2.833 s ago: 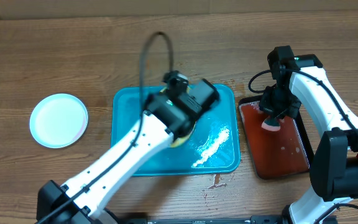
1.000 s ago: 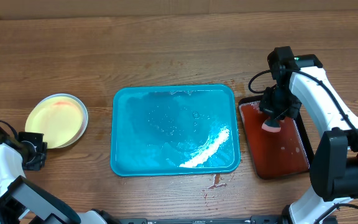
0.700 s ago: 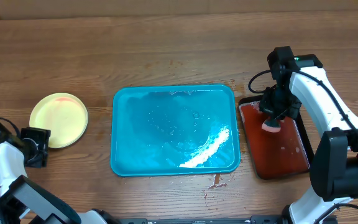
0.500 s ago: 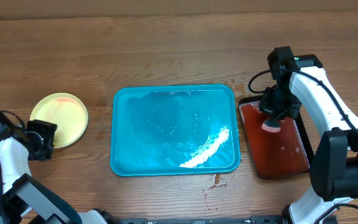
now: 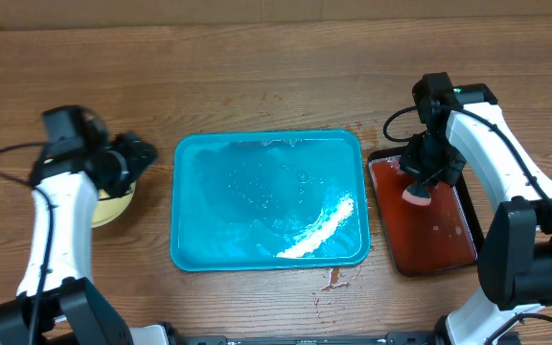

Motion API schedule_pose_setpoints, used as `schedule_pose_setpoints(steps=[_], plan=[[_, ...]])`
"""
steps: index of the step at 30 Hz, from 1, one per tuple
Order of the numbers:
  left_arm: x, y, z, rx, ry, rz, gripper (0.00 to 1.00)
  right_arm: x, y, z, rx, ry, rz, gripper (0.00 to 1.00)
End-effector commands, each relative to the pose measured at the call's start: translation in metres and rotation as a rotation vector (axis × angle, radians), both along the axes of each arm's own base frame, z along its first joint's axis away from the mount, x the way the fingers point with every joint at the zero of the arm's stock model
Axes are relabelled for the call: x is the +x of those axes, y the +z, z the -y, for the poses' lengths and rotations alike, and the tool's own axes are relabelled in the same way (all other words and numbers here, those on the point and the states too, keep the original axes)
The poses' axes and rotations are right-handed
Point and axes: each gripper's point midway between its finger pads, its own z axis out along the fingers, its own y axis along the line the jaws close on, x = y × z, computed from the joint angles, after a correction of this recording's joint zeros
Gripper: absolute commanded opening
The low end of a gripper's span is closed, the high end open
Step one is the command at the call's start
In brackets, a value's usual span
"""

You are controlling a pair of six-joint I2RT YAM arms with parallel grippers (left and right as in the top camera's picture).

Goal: Clean dirty plates on tray and stack at the side
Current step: 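Open the left gripper and withdraw it from the stack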

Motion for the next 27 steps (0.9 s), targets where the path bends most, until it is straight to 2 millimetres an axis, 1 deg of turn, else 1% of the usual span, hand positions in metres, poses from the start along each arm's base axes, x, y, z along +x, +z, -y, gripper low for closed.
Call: schedule_pose_setpoints(steps=[1,3,6,9,12,17,18,19,20,22,23,25,27], plan=[[0.007,0.014,0.038,0.066,-0.193,0.056,0.72,-0.006,-0.010,0.002,-0.008,-0.022,-0.011,0.04],[0.010,0.015,0.064,0.079,-0.285,0.074,0.71,-0.013,-0.022,0.002,-0.009,-0.036,-0.024,0.04],[0.009,0.015,0.085,0.113,-0.361,0.081,0.72,-0.021,-0.040,0.000,0.003,-0.065,-0.029,0.04],[0.008,0.014,0.099,0.154,-0.425,0.087,0.72,-0.023,-0.051,-0.003,0.021,-0.078,-0.020,0.04],[0.006,0.013,0.112,0.170,-0.477,0.094,0.72,-0.019,-0.052,-0.003,0.024,-0.070,-0.002,0.04],[0.004,0.013,0.123,0.174,-0.513,0.097,0.72,-0.016,-0.053,-0.003,0.026,-0.070,0.010,0.04],[0.004,0.013,0.124,0.173,-0.516,0.098,0.72,-0.015,-0.053,-0.003,0.026,-0.070,0.011,0.10],[0.004,0.013,0.125,0.174,-0.519,0.098,0.73,-0.015,-0.053,-0.003,0.026,-0.069,0.011,0.21],[0.004,0.013,0.125,0.174,-0.520,0.099,0.72,-0.015,-0.053,-0.003,0.026,-0.070,0.011,0.35],[0.004,0.013,0.126,0.174,-0.521,0.100,0.73,-0.015,-0.053,-0.003,0.027,-0.066,0.011,0.60],[0.004,0.013,0.126,0.175,-0.524,0.100,0.73,-0.015,-0.053,-0.003,0.026,-0.066,0.012,0.68],[0.004,0.013,0.126,0.177,-0.528,0.101,0.73,-0.014,-0.052,-0.003,0.028,-0.055,0.015,0.78],[0.004,0.013,0.126,0.186,-0.546,0.106,0.72,-0.012,-0.050,-0.003,0.029,-0.030,0.017,0.81]])
